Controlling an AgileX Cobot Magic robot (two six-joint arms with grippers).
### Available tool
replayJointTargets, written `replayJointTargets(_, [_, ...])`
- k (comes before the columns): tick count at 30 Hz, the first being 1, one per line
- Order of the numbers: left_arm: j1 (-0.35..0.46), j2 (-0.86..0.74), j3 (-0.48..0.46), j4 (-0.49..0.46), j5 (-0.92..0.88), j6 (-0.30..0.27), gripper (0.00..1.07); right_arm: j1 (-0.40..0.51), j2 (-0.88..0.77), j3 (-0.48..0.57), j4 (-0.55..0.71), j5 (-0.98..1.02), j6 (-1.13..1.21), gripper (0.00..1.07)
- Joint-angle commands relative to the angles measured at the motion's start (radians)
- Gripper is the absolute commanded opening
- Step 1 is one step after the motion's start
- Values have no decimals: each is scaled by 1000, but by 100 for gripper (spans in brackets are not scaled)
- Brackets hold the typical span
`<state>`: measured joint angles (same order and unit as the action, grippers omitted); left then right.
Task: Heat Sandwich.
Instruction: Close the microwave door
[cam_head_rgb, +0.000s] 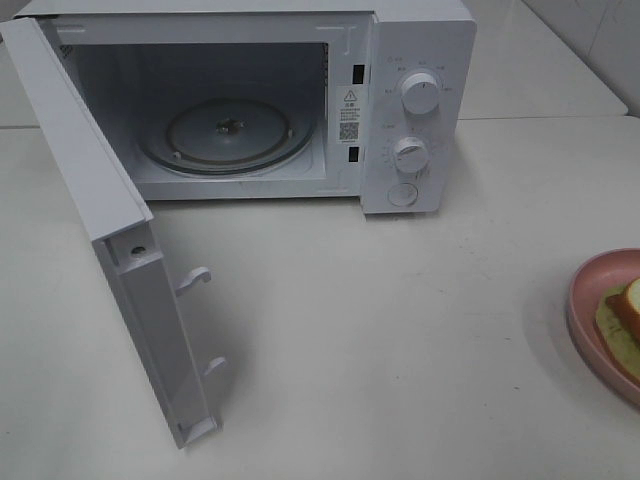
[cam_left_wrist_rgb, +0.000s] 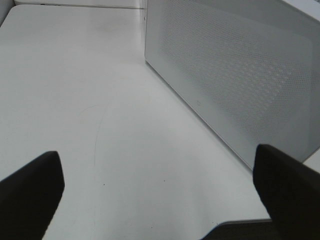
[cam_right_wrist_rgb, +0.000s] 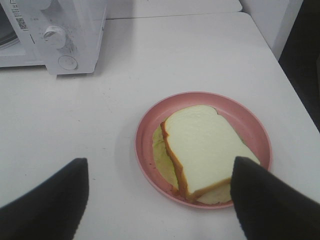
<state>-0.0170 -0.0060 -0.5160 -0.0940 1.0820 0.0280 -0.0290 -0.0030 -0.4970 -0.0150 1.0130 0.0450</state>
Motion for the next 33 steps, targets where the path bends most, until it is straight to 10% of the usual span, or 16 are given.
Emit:
replayJointTargets(1, [1,10,-4,-10,-19,-2,97,-6,-29,1,2,-15,-10,76])
replayJointTargets(10, [1,144,-43,-11,-116,-6,73,-6,-29,1,2,-15,-10,76])
replayJointTargets(19, [1,301,42,9,-419,-6,5,-6,-29,1,2,-15,-10,76])
replayJointTargets(33, [1,616,316,12,-1235,1,0,-6,-29,1,2,-15,-10,76])
